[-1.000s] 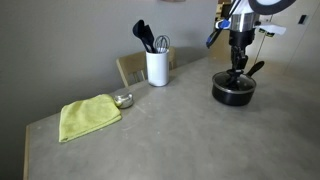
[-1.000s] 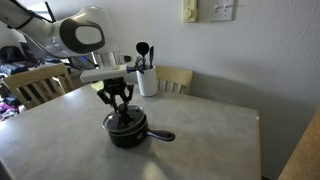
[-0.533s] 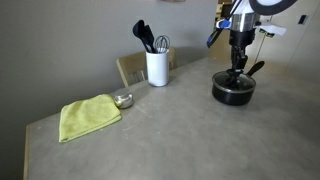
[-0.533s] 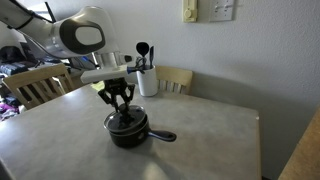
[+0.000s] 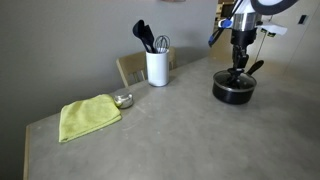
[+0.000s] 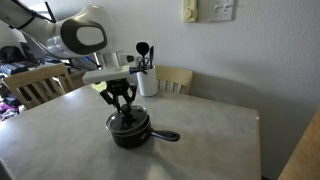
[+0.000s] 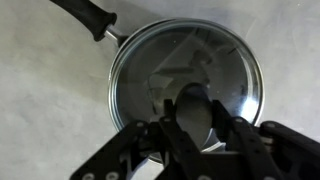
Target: Pick the glass lid and put it on the pot
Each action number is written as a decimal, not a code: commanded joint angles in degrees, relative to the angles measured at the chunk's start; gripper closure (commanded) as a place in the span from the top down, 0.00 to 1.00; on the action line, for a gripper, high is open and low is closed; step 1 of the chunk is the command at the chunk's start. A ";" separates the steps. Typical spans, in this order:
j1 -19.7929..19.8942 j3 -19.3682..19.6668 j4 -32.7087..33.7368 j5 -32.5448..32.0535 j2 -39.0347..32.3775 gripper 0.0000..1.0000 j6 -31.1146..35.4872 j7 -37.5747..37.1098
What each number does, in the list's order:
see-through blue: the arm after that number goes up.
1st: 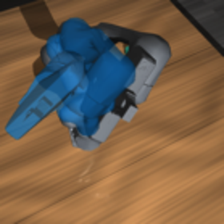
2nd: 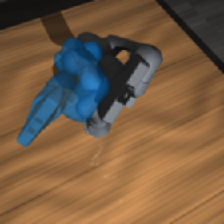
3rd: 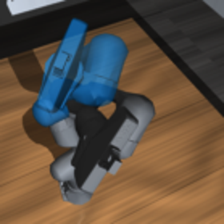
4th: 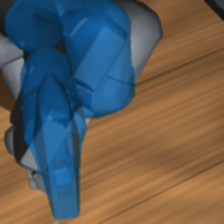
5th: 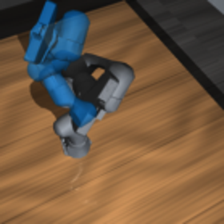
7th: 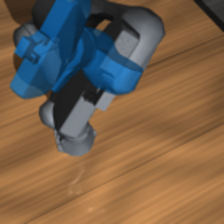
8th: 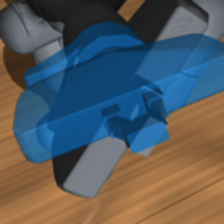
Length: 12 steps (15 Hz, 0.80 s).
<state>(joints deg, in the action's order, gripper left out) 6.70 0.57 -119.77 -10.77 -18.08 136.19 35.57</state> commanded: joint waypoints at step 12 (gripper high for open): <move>0.70 -1.10 -0.49 2.72 3.49 0.14 -0.65 1.92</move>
<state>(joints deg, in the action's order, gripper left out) 6.58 0.11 -119.40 -9.96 -17.58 136.14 35.62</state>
